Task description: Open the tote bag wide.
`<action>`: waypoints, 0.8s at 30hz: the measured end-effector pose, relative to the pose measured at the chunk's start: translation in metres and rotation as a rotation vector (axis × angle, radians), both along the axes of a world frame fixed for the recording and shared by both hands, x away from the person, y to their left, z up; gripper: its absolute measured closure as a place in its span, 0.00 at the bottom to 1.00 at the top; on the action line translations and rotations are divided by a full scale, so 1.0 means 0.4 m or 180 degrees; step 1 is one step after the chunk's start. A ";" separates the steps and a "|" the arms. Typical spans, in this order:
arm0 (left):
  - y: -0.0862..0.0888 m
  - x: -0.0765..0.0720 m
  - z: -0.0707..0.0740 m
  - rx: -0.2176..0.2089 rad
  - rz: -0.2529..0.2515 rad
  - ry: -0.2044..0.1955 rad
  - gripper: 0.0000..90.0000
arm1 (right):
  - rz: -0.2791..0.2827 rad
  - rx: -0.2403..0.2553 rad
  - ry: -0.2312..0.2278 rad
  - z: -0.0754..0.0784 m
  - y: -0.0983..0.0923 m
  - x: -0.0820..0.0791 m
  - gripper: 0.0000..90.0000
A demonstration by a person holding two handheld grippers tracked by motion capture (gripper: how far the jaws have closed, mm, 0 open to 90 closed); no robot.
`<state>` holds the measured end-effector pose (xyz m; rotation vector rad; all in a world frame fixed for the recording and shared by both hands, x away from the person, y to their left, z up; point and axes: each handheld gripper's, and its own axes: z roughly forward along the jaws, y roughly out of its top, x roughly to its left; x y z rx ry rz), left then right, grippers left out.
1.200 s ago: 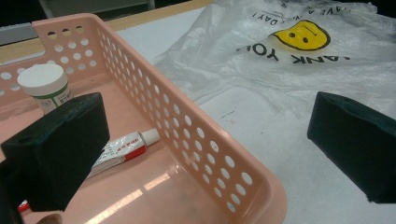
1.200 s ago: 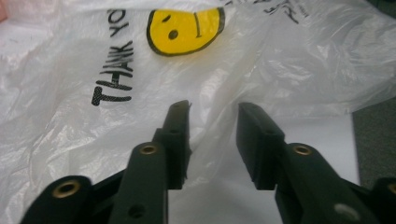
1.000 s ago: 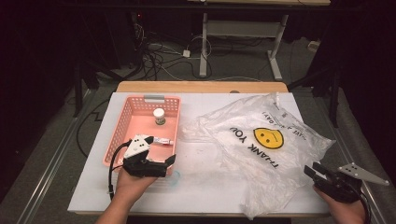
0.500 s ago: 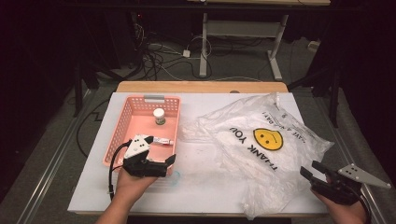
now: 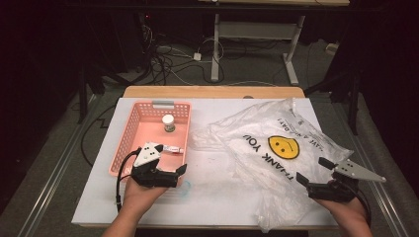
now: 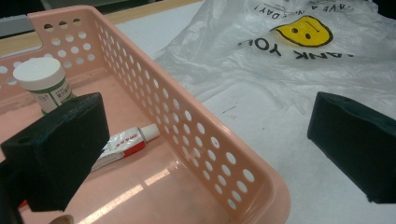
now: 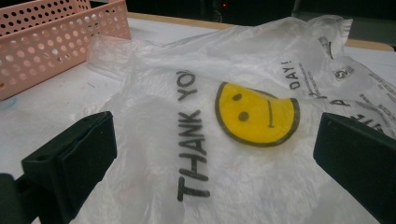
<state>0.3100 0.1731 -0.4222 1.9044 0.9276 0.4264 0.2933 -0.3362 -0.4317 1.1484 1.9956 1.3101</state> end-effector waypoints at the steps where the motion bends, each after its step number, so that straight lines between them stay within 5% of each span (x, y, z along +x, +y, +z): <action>1: 0.000 0.000 0.000 -0.0003 0.0004 0.0008 0.00 | 0.0003 -0.0014 0.0001 0.003 0.007 0.008 0.00; 24: 0.017 0.003 0.001 0.0027 0.0073 0.0001 0.00 | 0.0295 -0.0121 0.0009 0.019 0.155 0.131 0.00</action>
